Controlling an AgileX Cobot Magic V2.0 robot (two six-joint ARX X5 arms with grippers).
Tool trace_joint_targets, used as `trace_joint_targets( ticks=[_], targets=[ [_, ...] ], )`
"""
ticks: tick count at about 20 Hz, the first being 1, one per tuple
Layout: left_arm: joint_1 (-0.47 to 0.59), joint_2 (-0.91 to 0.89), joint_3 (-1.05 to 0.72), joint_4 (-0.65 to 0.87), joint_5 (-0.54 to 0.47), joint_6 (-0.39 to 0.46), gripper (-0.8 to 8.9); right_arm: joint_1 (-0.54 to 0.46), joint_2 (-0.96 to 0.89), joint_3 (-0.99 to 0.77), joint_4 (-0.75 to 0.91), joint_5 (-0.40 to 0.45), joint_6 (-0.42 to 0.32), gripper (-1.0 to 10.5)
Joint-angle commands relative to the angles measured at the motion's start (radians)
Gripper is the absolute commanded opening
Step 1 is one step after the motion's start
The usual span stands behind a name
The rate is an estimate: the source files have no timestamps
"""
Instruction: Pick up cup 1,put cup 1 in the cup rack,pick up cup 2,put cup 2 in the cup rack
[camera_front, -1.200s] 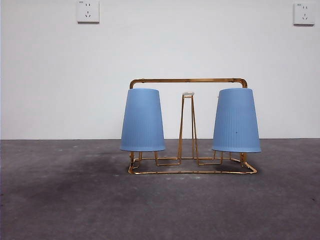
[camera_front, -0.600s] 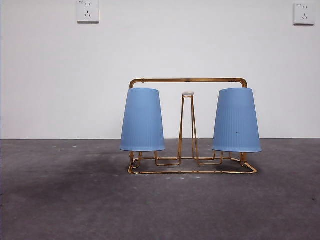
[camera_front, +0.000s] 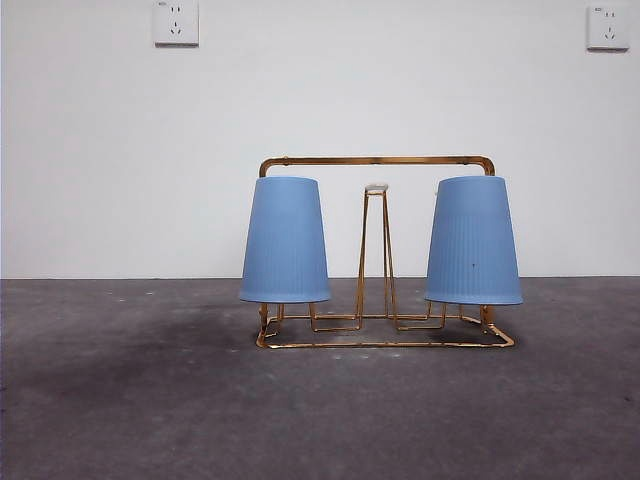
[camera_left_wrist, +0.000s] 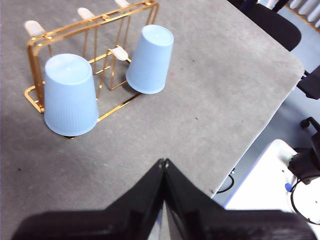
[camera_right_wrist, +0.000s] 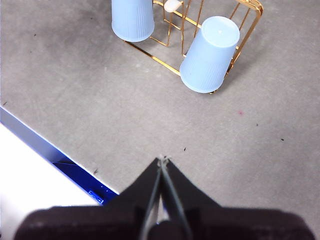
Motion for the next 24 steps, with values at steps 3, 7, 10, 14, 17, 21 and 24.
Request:
trace_joint_targets(
  ticks=[3,7,10,14,17,21,24],
  targets=[
    [0.005,0.003,-0.006,0.069,-0.053,0.090,-0.03,0.000,0.000,-0.008,-0.021,-0.002,0.010,0.0],
    [0.109,-0.073,-0.007,0.290,-0.241,0.322,-0.03,0.000,0.000,-0.008,-0.021,-0.001,0.010,0.0],
    [0.301,-0.181,-0.058,0.418,-0.118,0.374,-0.03,0.000,0.000,-0.008,-0.021,0.009,0.011,0.0],
    [0.548,-0.354,-0.269,0.548,-0.109,0.380,-0.03,0.000,0.000,-0.008,-0.021,0.017,0.011,0.0],
    [0.646,-0.492,-0.497,0.617,-0.108,0.379,-0.03,0.000,0.000,-0.008,-0.021,0.017,0.010,0.0],
    [0.678,-0.648,-0.787,0.706,-0.109,0.337,-0.03,0.000,0.000,-0.008,-0.021,0.018,0.011,0.0],
    [0.678,-0.728,-0.935,0.723,-0.136,0.303,-0.03,0.000,0.000,-0.008,-0.021,0.017,0.011,0.0]
  ],
)
